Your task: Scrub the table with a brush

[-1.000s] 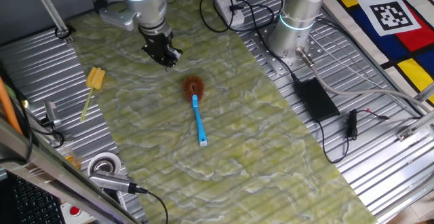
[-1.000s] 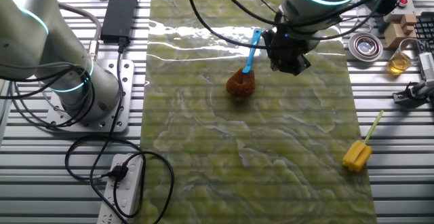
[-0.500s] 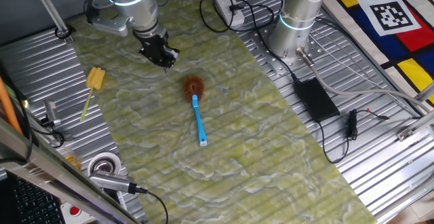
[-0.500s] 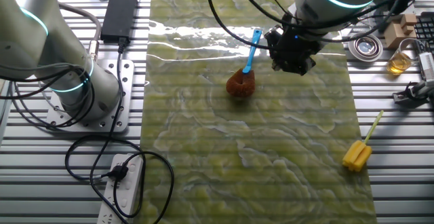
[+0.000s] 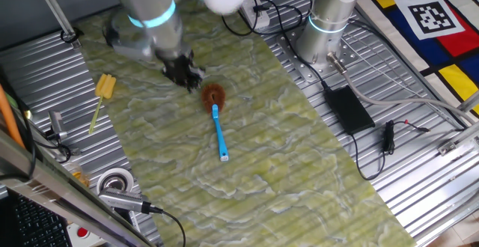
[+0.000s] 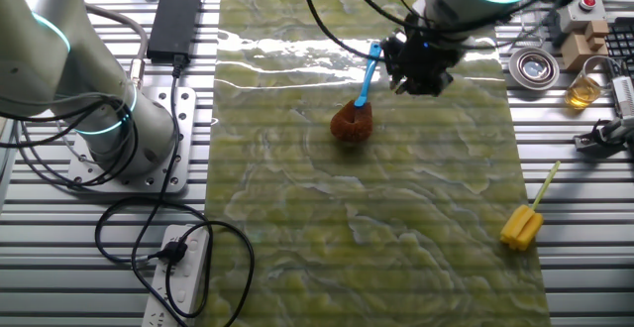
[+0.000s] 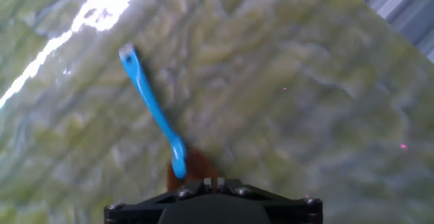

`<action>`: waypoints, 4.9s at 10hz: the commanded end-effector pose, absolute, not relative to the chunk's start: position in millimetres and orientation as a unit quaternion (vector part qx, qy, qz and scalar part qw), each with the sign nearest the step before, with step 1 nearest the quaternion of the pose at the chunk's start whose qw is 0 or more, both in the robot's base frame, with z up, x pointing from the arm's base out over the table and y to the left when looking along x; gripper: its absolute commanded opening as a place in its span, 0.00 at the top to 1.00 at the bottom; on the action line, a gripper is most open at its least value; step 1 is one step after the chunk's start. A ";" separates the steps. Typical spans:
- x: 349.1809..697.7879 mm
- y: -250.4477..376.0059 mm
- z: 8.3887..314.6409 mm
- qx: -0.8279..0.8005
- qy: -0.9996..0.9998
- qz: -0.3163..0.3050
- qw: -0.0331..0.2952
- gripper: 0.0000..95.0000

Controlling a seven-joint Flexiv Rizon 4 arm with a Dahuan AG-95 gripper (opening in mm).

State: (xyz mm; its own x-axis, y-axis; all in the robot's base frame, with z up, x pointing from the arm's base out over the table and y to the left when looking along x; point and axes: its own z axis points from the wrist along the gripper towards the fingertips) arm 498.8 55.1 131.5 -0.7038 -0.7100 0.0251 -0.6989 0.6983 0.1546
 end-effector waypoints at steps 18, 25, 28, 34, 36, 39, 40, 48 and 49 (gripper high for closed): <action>479.3 124.6 70.0 0.541 -0.837 -0.051 0.060 0.40; 470.4 162.0 44.4 0.537 -0.841 -0.019 0.062 0.60; 471.3 163.3 35.5 0.537 -0.841 -0.021 0.058 0.60; 471.9 167.8 23.2 0.543 -0.839 -0.008 0.038 0.60; 472.0 167.9 20.8 0.546 -0.837 -0.003 0.032 0.60; 472.0 168.0 17.6 0.549 -0.836 0.000 0.026 0.60; 471.9 168.3 16.5 0.549 -0.836 0.001 0.025 0.60; 471.1 172.3 8.0 0.545 -0.838 0.010 0.011 1.00; 471.1 172.3 9.5 0.542 -0.840 0.011 0.011 1.00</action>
State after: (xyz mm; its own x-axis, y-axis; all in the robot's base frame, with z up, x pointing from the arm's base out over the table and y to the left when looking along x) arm 470.9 172.5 9.1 -0.4116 -0.9109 0.0304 -0.9113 0.4116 -0.0069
